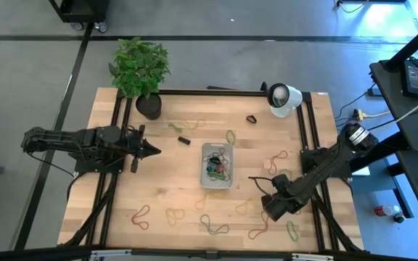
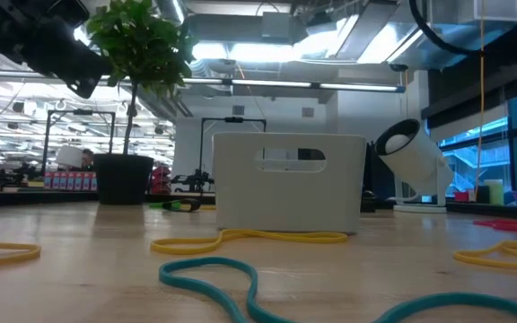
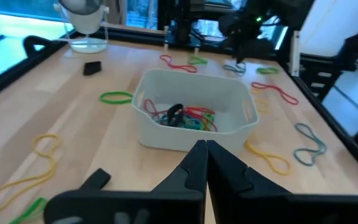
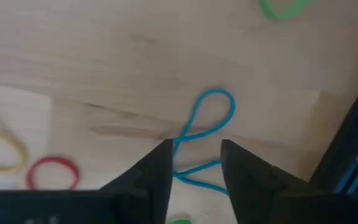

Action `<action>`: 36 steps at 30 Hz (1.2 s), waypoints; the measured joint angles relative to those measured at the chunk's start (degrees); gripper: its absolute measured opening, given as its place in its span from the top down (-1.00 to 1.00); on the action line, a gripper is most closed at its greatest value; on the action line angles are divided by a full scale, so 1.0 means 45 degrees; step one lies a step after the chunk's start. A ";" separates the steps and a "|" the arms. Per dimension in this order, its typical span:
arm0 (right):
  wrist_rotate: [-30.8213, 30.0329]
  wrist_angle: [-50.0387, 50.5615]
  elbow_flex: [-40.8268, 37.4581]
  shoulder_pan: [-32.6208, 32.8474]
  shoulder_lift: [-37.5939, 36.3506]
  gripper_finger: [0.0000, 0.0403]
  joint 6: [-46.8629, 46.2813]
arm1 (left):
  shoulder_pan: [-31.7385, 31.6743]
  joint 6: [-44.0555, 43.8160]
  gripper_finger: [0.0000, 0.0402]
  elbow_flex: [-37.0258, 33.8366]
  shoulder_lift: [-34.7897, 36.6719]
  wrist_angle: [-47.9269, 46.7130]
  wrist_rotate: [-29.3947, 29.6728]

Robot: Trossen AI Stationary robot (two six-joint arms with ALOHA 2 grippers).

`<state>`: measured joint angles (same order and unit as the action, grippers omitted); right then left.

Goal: Pick and place rubber bands into bin
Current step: Put the blue rubber band into the gray bin

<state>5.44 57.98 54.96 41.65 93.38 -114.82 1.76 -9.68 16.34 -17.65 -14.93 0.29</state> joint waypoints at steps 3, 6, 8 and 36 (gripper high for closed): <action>0.0153 -0.0237 0.0000 0.0256 0.0439 0.24 -0.0619 | 0.0000 -0.0044 0.99 0.0000 -0.0005 -0.0013 -0.0401; 0.0158 -0.0663 0.0000 0.0572 0.0864 0.21 -0.1175 | 0.0000 -0.0171 0.99 0.0000 -0.0005 -0.0008 -0.0518; 0.0158 -0.0944 0.0000 0.0753 0.1145 0.21 -0.1451 | 0.0000 -0.0266 0.99 0.0000 -0.0005 -0.0013 -0.0547; -0.3261 0.4836 0.5819 0.0661 0.1804 0.99 -0.0919 | 0.0000 -0.0706 0.99 0.0000 -0.0015 0.0028 -0.1131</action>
<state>-9.23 79.74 81.15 44.62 101.49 -118.95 1.76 -12.86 16.34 -17.72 -14.80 -4.80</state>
